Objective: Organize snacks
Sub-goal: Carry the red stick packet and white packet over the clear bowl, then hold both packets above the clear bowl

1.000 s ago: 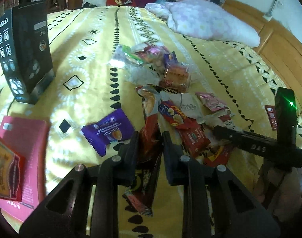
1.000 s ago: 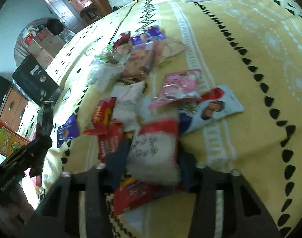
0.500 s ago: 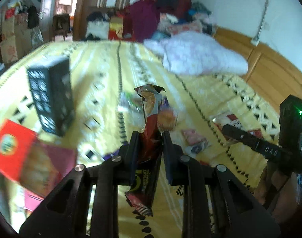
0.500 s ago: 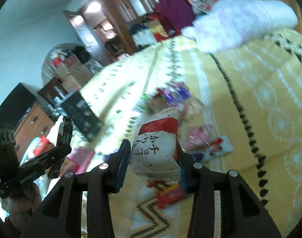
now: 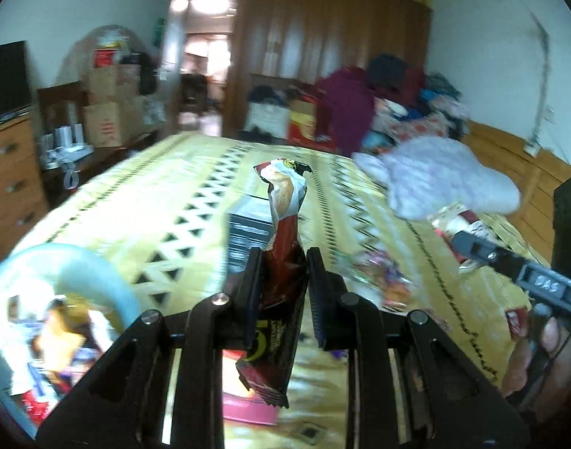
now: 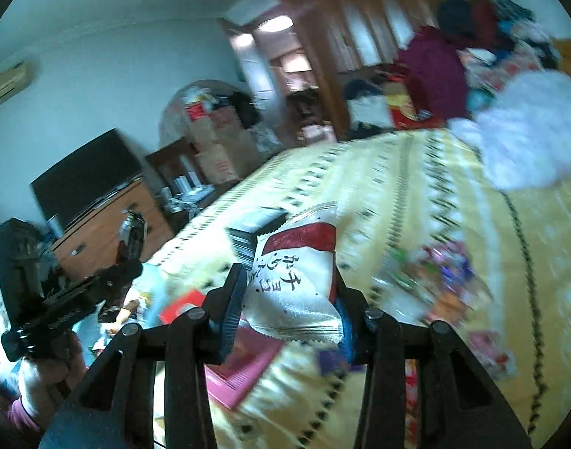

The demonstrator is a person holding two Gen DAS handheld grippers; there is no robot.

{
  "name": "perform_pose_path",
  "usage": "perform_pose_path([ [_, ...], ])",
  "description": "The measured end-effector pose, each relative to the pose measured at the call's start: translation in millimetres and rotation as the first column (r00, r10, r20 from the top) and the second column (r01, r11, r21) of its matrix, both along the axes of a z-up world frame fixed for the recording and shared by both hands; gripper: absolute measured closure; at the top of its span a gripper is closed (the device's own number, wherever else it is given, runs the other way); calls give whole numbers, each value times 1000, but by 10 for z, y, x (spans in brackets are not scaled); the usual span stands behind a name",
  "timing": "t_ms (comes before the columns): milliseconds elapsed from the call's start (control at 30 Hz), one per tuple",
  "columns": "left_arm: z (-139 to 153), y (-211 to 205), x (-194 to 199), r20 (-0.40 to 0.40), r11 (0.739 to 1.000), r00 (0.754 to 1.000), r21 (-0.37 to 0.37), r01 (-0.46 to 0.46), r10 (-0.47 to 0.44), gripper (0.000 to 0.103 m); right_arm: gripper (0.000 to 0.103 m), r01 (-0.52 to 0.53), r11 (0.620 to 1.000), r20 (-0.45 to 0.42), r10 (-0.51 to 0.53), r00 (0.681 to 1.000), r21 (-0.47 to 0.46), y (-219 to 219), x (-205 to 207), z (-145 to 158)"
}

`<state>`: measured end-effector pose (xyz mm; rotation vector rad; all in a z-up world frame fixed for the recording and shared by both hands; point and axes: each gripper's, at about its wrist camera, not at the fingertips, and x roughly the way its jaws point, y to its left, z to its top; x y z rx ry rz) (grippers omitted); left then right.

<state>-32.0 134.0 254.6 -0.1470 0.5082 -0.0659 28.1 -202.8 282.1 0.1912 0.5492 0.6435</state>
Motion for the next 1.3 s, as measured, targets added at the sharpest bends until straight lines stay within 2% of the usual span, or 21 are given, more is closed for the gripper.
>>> perform_pose_path([
  [233, 68, 690, -135, 5, 983, 984, 25, -180, 180, 80, 57, -193, 981, 41, 192, 981, 8, 1078, 60, 353],
  [600, 21, 1316, -230, -12, 943, 943, 36, -332, 332, 80, 57, -410, 912, 38, 410, 911, -15, 2551, -133, 540],
  [1000, -211, 1877, -320, -80, 911, 908, 0, -413, 412, 80, 57, -518, 855, -26, 518, 855, -31, 3481, -198, 355],
  [1300, -298, 2077, -337, -108, 901, 897, -25, -433, 428, 80, 57, -545, 838, -102, 540, 835, -19, 3778, -121, 205],
])
